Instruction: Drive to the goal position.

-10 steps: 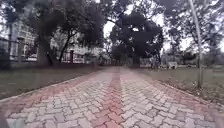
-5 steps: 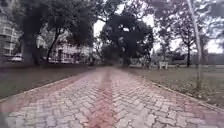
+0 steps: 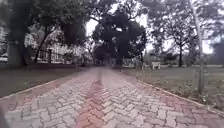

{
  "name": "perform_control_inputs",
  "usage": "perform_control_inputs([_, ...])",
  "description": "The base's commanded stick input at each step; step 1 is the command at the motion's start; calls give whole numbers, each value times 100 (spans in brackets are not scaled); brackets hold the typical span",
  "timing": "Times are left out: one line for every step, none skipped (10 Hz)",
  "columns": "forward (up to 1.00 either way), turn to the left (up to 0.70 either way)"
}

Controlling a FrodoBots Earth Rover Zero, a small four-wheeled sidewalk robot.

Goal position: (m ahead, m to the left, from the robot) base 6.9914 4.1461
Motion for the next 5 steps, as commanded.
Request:
perform_control_inputs([70,0])
perform_control_inputs([70,0])
perform_control_inputs([70,0])
perform_control_inputs([70,0])
perform_control_inputs([70,2])
